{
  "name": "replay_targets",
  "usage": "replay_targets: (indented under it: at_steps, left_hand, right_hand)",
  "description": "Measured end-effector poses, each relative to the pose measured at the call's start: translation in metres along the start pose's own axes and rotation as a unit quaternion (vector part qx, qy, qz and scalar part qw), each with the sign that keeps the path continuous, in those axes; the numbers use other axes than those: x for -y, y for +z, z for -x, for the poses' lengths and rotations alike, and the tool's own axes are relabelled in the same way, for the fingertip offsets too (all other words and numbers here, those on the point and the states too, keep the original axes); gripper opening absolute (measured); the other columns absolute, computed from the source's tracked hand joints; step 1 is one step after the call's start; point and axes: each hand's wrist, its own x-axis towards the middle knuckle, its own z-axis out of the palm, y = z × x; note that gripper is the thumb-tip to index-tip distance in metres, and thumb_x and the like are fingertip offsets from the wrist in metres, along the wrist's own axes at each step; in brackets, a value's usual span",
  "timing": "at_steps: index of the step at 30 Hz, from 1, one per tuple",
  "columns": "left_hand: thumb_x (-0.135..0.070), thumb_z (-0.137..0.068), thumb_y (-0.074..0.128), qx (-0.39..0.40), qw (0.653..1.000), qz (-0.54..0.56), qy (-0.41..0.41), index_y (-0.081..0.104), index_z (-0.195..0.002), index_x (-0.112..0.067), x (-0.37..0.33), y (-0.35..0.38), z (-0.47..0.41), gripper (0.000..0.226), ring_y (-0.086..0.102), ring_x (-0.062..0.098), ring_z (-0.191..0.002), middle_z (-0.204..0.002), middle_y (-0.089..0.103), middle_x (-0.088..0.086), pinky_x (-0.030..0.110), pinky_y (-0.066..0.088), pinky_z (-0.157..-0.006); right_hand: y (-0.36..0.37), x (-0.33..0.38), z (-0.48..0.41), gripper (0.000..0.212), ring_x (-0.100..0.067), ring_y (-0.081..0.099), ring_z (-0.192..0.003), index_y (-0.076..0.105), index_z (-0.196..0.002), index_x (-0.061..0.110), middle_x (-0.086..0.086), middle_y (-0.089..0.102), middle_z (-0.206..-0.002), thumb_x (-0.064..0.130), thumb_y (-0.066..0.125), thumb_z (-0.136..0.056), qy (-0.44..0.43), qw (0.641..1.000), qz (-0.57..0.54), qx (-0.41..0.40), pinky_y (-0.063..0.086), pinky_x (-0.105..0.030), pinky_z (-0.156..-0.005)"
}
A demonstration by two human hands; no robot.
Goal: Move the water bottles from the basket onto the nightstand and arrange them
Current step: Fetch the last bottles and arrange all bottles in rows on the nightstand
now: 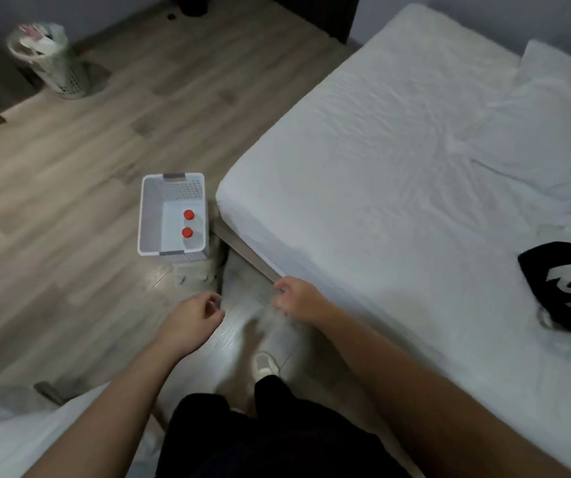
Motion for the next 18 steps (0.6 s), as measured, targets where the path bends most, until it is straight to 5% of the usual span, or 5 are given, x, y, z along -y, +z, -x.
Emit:
replay_targets:
  at_steps: [4,8,12,18]
  left_hand:
    - [-0.025,-0.087,0.060,0.004,1.000,-0.024,-0.003,0.060,-0.107,-0.021,0.018,-0.039,-0.041,0.021,0.059,0.017,-0.082,-0.084,0.065,-0.006,0.028,0.046,-0.078]
    - [-0.026,-0.086,0.060,0.017,0.997,-0.075,-0.001,0.060,-0.112,-0.017,0.051,-0.084,-0.095,0.028,0.059,0.019,-0.085,-0.093,0.066,-0.002,0.028,0.045,-0.079]
    - [-0.029,-0.086,0.058,0.049,0.988,-0.145,0.029,0.059,-0.111,-0.018,0.086,-0.131,-0.170,0.027,0.061,0.022,-0.089,-0.100,0.069,0.001,0.030,0.046,-0.079]
    - [-0.031,-0.090,0.055,0.113,0.954,-0.253,0.119,0.052,-0.124,-0.019,0.121,-0.161,-0.309,0.036,0.062,0.024,-0.103,-0.121,0.060,0.004,0.036,0.052,-0.087]
  right_hand:
    - [-0.003,0.040,-0.040,0.036,-0.023,0.059,-0.112,0.056,-0.123,0.016,-0.007,0.061,-0.126,0.024,0.054,-0.088,0.009,0.999,0.031,0.006,0.041,-0.022,-0.088]
    - [0.007,0.077,-0.077,0.039,-0.024,0.053,-0.121,0.056,-0.126,0.017,-0.006,0.058,-0.130,0.026,0.049,-0.088,0.014,0.999,0.035,0.003,0.040,-0.029,-0.098]
    - [0.031,0.117,-0.124,0.031,-0.026,0.061,-0.104,0.061,-0.114,0.012,-0.009,0.065,-0.114,0.026,0.053,-0.088,0.035,0.999,0.007,-0.007,0.051,-0.040,-0.091]
    - [0.085,0.171,-0.217,0.037,-0.021,0.062,-0.101,0.050,-0.128,0.015,-0.006,0.062,-0.119,0.032,0.049,-0.095,0.136,0.990,-0.043,-0.014,0.052,-0.034,-0.088]
